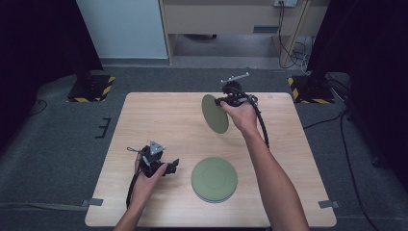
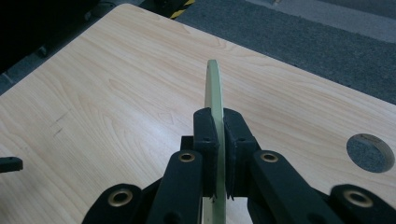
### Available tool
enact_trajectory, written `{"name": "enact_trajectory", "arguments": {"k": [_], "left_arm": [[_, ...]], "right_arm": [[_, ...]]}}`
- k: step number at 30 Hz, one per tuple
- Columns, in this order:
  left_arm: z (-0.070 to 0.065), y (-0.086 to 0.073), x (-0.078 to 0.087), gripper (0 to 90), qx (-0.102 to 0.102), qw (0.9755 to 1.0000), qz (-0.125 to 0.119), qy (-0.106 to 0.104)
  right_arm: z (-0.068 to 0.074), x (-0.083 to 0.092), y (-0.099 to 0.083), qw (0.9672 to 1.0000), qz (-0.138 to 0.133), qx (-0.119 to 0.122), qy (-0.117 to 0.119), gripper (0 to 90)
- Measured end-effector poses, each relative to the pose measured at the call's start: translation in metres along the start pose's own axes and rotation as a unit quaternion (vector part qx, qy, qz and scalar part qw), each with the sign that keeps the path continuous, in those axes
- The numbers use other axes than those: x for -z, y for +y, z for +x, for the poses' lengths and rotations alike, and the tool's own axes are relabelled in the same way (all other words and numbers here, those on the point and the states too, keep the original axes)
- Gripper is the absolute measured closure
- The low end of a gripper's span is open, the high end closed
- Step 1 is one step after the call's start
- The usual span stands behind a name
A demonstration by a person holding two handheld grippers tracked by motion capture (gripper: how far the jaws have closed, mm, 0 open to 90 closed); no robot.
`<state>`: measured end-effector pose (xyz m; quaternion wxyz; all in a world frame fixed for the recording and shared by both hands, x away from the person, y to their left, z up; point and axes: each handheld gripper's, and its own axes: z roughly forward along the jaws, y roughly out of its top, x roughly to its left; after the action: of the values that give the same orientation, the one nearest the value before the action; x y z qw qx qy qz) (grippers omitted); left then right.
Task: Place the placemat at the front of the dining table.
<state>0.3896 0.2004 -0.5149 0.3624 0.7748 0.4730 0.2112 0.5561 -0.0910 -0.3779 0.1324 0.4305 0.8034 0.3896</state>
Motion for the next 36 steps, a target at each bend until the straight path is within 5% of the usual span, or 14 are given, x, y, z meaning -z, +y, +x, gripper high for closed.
{"name": "enact_trajectory", "arguments": {"k": [12,20,36], "left_arm": [[0.009,-0.002,0.004,3.1,0.008,1.0000,-0.002,0.004],[0.008,-0.002,0.005,3.2,0.007,1.0000,-0.006,0.004],[0.001,-0.002,0.000,3.3,-0.012,0.9999,0.006,0.008]], "right_arm": [[0.009,-0.018,0.012,0.9999,-0.012,-0.009,0.000,85.8],[0.003,-0.025,-0.001,0.9998,0.005,-0.015,-0.010,85.7],[-0.052,-0.005,-0.048,0.9952,0.004,-0.083,-0.052,85.8]]}}
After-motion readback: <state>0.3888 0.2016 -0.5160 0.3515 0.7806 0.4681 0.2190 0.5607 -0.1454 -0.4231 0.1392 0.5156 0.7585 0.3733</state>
